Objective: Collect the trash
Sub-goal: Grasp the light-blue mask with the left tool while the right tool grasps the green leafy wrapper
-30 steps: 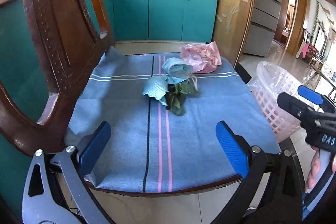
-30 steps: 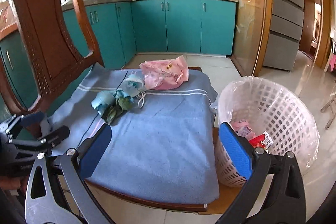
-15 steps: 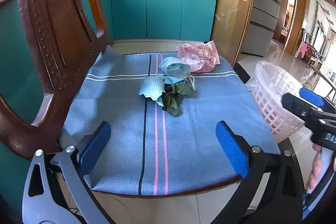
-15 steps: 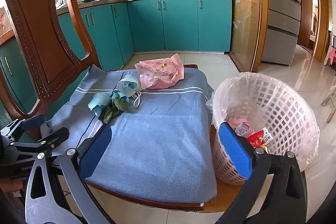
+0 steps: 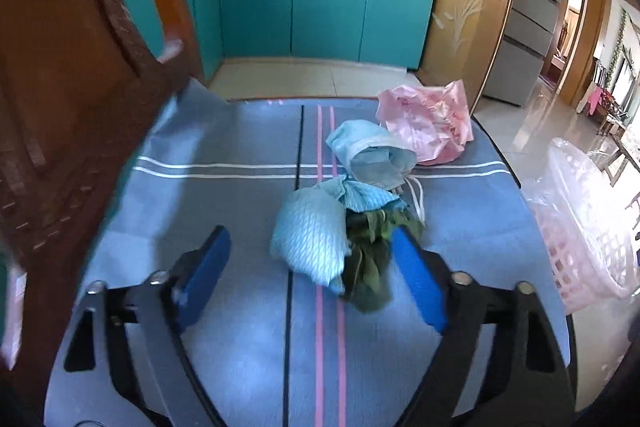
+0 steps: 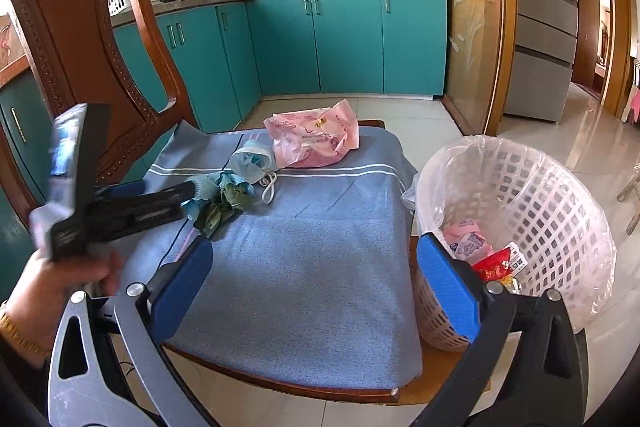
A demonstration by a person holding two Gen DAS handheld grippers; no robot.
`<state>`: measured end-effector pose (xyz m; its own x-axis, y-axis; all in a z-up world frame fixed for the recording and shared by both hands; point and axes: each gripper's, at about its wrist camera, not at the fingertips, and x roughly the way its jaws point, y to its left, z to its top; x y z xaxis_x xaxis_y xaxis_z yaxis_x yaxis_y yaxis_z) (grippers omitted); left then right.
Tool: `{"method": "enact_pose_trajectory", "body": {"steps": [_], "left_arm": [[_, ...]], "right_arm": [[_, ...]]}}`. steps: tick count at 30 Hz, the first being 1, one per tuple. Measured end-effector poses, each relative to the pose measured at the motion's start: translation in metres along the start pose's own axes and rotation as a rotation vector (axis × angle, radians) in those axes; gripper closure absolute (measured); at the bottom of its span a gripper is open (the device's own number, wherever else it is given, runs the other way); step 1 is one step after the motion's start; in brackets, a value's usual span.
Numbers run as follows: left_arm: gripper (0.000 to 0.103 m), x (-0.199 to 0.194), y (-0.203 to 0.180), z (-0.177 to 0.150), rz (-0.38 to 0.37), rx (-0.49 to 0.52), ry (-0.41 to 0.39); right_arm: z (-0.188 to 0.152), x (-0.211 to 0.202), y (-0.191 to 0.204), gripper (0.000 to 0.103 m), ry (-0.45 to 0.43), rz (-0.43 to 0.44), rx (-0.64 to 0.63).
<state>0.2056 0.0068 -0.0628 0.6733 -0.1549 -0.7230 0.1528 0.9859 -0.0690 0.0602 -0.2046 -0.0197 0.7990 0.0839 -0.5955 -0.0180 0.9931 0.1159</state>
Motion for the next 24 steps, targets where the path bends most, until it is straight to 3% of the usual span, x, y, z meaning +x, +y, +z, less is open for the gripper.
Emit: {"method": "enact_pose_trajectory", "body": {"steps": [2, 4, 8, 13, 18, 21, 24], "left_arm": [[0.044, 0.013, 0.002, 0.002, -0.023, -0.023, 0.031], [0.084, 0.024, 0.010, 0.004, -0.044, -0.067, 0.064], [0.088, -0.003, 0.018, 0.007, -0.051, -0.086, -0.014], [0.088, -0.100, 0.025, 0.005, -0.024, -0.081, -0.232], [0.087, -0.174, 0.022, -0.019, 0.078, -0.064, -0.430], [0.086, -0.193, 0.024, -0.033, 0.128, -0.066, -0.491], [0.086, -0.192, 0.031, -0.034, 0.108, -0.066, -0.472]], "right_arm": [[0.001, 0.001, 0.003, 0.003, 0.001, 0.003, -0.001], [0.002, 0.003, 0.007, 0.003, 0.005, 0.004, -0.011], [0.001, 0.013, 0.015, 0.003, 0.029, 0.017, -0.023], [0.003, 0.041, 0.024, 0.003, 0.097, 0.074, 0.016], [0.005, 0.086, 0.059, 0.003, 0.162, 0.122, -0.009], [0.005, 0.118, 0.088, 0.004, 0.179, 0.128, -0.058], [0.009, 0.153, 0.104, 0.011, 0.204, 0.081, -0.120]]}}
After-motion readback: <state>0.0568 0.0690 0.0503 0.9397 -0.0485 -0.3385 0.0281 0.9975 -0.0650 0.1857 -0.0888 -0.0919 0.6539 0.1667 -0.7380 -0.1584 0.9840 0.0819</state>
